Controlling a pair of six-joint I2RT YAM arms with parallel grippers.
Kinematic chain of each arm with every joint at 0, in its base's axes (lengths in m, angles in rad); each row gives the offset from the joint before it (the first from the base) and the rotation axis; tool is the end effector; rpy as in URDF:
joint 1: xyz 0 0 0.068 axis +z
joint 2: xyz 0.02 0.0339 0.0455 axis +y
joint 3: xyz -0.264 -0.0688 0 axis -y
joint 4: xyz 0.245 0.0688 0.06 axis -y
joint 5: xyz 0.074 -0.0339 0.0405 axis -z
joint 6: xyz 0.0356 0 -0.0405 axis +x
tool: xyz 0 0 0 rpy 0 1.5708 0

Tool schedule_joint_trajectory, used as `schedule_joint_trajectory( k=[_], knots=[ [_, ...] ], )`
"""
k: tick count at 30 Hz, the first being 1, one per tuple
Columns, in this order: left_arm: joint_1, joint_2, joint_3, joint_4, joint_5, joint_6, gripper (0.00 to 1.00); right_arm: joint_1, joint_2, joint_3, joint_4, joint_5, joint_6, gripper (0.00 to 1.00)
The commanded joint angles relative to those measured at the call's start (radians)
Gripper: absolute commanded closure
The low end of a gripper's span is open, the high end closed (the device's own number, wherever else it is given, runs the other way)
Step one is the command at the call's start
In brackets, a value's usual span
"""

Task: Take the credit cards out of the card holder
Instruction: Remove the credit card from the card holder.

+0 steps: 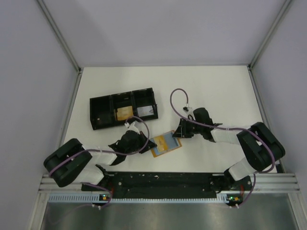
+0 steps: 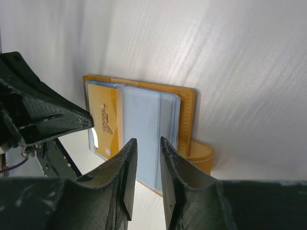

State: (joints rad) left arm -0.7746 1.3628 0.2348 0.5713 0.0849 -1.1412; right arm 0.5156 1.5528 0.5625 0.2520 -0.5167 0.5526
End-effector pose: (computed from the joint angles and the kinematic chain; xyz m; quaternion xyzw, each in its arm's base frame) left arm 0.1534 -0.1544 0.1183 -0.1389 0.8625 -0.4182 0.2487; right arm 0.2327 0.1521 0.1349 -0.0869 0.8860 0.4001 0.2175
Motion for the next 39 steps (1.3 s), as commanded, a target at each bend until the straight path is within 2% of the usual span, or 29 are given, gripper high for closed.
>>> schedule_joint_trajectory(
  k=[1, 4, 9, 12, 16, 24, 30, 33, 39],
  knots=[
    [0.009, -0.050, -0.045, 0.004, -0.017, 0.018, 1.00, -0.012, -0.100, -0.012, 0.010, -0.015, -0.056, 0.73],
    [0.011, -0.056, -0.046, 0.004, -0.020, 0.021, 1.00, -0.002, -0.102, -0.024, 0.120, -0.104, -0.023, 0.72],
    [0.011, -0.042, -0.038, 0.012, -0.007, 0.026, 1.00, 0.047, -0.024, 0.016, 0.193, -0.209, 0.023, 0.69],
    [0.011, -0.037, -0.037, 0.018, 0.000, 0.026, 1.00, 0.054, 0.042, 0.030, 0.190, -0.195, 0.050, 0.69],
    [0.011, -0.062, -0.054, 0.019, -0.011, 0.024, 1.00, 0.041, 0.096, 0.039, 0.093, -0.119, 0.032, 0.69],
    [0.029, -0.096, -0.086, 0.022, -0.010, 0.024, 1.00, -0.038, 0.079, -0.016, 0.044, -0.037, 0.047, 0.69],
    [0.038, -0.140, -0.123, 0.090, 0.015, 0.054, 1.00, -0.043, 0.023, -0.033, 0.096, -0.083, 0.027, 0.68],
    [0.041, -0.177, -0.123, 0.127, 0.045, 0.103, 1.00, -0.042, -0.023, -0.035, 0.133, -0.144, 0.004, 0.64],
    [0.060, -0.226, -0.100, 0.156, 0.137, 0.199, 1.00, -0.037, -0.097, -0.013, 0.168, -0.293, -0.057, 0.44]
  ],
)
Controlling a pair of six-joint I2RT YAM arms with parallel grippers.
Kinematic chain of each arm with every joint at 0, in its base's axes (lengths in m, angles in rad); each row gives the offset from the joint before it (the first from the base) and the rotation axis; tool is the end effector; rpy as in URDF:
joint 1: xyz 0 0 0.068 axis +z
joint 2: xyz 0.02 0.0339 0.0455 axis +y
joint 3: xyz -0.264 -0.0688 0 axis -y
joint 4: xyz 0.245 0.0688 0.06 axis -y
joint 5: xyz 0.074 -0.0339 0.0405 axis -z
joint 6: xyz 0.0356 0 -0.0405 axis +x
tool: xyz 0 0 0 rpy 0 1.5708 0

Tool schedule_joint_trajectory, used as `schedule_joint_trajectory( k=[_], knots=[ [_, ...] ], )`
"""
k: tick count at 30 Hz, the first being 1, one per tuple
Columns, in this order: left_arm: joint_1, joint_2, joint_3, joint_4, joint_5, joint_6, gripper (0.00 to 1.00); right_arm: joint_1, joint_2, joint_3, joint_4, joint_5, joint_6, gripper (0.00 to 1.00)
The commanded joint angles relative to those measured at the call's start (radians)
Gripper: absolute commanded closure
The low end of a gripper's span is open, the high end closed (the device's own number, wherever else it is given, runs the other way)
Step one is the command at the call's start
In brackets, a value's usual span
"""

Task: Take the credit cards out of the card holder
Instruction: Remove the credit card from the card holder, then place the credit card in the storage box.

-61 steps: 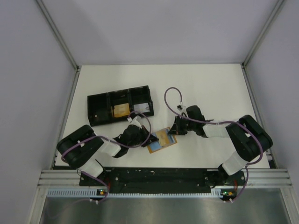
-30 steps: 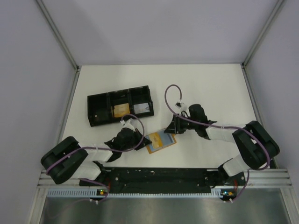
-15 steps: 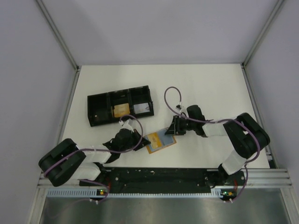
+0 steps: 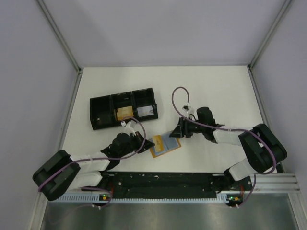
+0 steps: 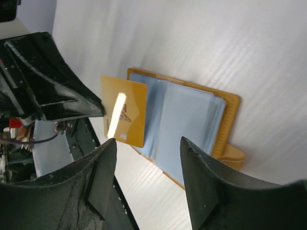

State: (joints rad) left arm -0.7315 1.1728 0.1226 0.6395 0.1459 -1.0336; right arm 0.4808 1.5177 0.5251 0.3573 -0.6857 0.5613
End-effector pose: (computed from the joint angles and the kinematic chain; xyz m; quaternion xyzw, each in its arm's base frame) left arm 0.1392 -0.1319 0.1306 -0.0860 0.8307 -0.4609 0.3001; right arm 0.2306 0.1457 0.1445 -0.1176 0.8461 0.4716 0.2189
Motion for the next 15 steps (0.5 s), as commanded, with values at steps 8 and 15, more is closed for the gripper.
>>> schedule_joint_trajectory(
  k=[8, 15],
  knots=[
    [0.026, -0.022, 0.043, 0.082, 0.127, 0.130, 1.00, 0.031, -0.030, 0.105, 0.033, -0.218, -0.178, 0.39],
    [0.029, 0.021, 0.045, 0.141, 0.173, 0.133, 1.00, 0.053, 0.076, 0.211, 0.000, -0.288, -0.328, 0.37]
  ],
)
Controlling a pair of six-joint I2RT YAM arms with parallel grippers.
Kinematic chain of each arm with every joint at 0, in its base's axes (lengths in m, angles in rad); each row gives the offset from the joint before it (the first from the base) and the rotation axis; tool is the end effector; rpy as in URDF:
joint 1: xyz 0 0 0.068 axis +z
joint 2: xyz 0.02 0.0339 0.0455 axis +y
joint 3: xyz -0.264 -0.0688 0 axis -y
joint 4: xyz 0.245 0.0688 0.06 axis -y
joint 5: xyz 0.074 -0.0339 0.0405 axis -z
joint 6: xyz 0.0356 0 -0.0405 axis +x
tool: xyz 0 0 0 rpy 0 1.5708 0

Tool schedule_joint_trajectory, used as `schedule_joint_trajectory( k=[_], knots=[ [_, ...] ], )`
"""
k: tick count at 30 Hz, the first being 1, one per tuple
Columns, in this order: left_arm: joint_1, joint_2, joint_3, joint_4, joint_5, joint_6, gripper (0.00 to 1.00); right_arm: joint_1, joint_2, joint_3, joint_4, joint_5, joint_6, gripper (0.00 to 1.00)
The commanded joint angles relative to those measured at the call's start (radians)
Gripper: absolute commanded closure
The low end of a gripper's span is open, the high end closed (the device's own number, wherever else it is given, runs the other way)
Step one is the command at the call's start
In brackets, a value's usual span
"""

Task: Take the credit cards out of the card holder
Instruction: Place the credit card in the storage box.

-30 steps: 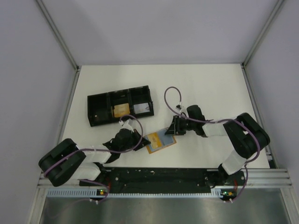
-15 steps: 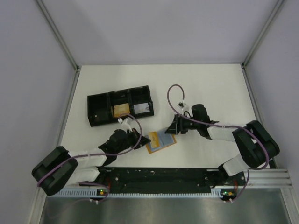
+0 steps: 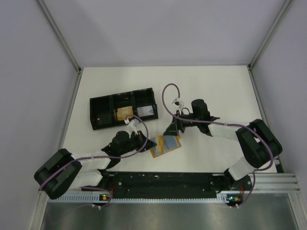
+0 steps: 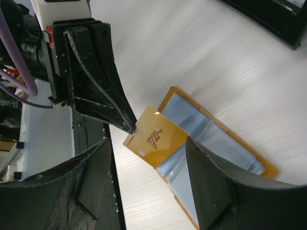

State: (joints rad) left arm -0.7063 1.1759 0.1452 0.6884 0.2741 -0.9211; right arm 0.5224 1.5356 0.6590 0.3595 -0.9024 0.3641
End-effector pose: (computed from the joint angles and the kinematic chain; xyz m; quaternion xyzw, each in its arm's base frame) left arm 0.1443 -0.1358 0.1416 -0.0085 0.8133 -0.4917 0.3110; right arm 0.2435 0.1724 0.1799 -0.2801 0.7581 0.5346 0.2471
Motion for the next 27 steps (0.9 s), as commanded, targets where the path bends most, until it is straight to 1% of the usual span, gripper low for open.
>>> schedule_joint_trajectory(
  k=[1, 6, 9, 14, 18, 22, 24, 25, 27],
  knots=[
    [0.005, 0.022, 0.022, 0.103, 0.053, 0.021, 1.00, 0.011, 0.076, 0.091, -0.011, -0.079, -0.151, 0.36],
    [0.005, 0.033, 0.028, 0.123, 0.079, 0.025, 1.00, 0.016, 0.150, 0.140, -0.008, -0.177, -0.253, 0.35],
    [0.005, 0.042, 0.036, 0.125, 0.094, 0.033, 1.00, 0.027, 0.187, 0.185, -0.062, -0.262, -0.350, 0.35],
    [0.005, 0.057, 0.047, 0.140, 0.117, 0.037, 1.00, 0.063, 0.241, 0.293, -0.273, -0.345, -0.548, 0.35],
    [0.005, 0.065, 0.053, 0.158, 0.135, 0.036, 1.00, 0.080, 0.277, 0.358, -0.414, -0.385, -0.651, 0.37],
    [0.005, 0.073, 0.063, 0.165, 0.148, 0.041, 1.00, 0.090, 0.304, 0.383, -0.491, -0.414, -0.698, 0.44],
    [0.004, 0.071, 0.065, 0.166, 0.145, 0.042, 1.00, 0.088, 0.311, 0.389, -0.510, -0.420, -0.709, 0.51],
    [0.004, 0.071, 0.065, 0.169, 0.143, 0.044, 1.00, 0.088, 0.313, 0.390, -0.517, -0.421, -0.715, 0.53],
    [0.005, 0.068, 0.068, 0.169, 0.140, 0.047, 1.00, 0.087, 0.317, 0.393, -0.527, -0.421, -0.722, 0.63]
  ],
)
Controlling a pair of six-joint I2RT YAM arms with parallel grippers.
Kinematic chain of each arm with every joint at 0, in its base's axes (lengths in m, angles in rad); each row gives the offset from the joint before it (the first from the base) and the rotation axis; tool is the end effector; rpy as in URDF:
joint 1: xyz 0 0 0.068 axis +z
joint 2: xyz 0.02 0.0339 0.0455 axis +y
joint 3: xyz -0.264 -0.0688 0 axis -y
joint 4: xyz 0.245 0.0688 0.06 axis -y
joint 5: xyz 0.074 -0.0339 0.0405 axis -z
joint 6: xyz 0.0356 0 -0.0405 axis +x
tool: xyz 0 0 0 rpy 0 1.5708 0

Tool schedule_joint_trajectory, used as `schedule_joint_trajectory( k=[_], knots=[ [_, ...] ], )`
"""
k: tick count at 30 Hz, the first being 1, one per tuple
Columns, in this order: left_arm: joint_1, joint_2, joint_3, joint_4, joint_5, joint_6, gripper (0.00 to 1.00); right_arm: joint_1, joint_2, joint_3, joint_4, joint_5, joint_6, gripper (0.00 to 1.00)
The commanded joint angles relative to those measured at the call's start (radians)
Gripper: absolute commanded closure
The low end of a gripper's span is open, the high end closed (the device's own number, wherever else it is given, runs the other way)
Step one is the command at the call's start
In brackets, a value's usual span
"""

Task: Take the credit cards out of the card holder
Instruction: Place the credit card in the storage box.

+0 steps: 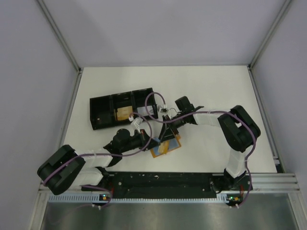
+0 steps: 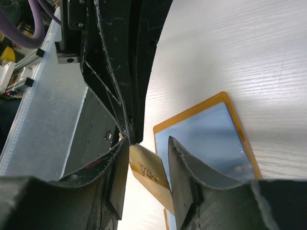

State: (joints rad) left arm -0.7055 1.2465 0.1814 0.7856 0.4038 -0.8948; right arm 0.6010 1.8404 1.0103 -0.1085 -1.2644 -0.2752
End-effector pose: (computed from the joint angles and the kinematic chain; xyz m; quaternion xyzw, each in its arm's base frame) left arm 0.1505 -0.1466 0.1490 0.0462 0.7904 -0.5345 0.2957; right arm 0.2695 0.2259 0.1593 -0.4916 0.6164 0.5949 0.1564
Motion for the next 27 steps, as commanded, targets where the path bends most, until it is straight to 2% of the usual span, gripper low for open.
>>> schedule_joint_trajectory(
  k=[1, 4, 9, 10, 13, 14, 16, 19, 22, 27],
  knots=[
    [0.005, -0.005, 0.033, 0.070, 0.010, 0.020, 1.00, 0.009, 0.016, 0.042, -0.063, -0.062, -0.085, 0.72],
    [0.004, -0.005, 0.039, 0.063, 0.010, 0.026, 1.00, 0.006, 0.011, 0.040, -0.068, -0.059, -0.085, 0.98],
    [0.012, -0.045, 0.026, 0.054, -0.014, 0.037, 1.00, -0.010, -0.015, 0.034, -0.079, -0.056, -0.079, 1.00],
    [0.020, -0.068, 0.021, 0.044, -0.022, 0.040, 0.95, -0.017, -0.027, 0.030, -0.077, -0.052, -0.075, 1.00],
    [0.040, -0.165, 0.013, -0.021, -0.059, 0.065, 0.62, -0.020, -0.082, 0.011, -0.051, -0.020, -0.036, 1.00],
    [0.050, -0.203, 0.013, -0.049, -0.074, 0.077, 0.51, -0.023, -0.107, -0.007, -0.008, -0.007, 0.009, 1.00],
    [0.060, -0.296, 0.018, -0.121, -0.126, 0.103, 0.35, -0.029, -0.165, -0.065, 0.181, 0.029, 0.153, 1.00],
    [0.066, -0.432, 0.032, -0.232, -0.187, 0.169, 0.21, -0.049, -0.251, -0.185, 0.477, 0.095, 0.417, 1.00],
    [0.069, -0.544, 0.075, -0.347, -0.209, 0.246, 0.16, -0.055, -0.320, -0.252, 0.648, 0.144, 0.580, 1.00],
    [0.070, -0.610, 0.145, -0.424, -0.143, 0.315, 0.18, -0.055, -0.437, -0.380, 0.969, 0.268, 0.836, 1.00]
  ],
)
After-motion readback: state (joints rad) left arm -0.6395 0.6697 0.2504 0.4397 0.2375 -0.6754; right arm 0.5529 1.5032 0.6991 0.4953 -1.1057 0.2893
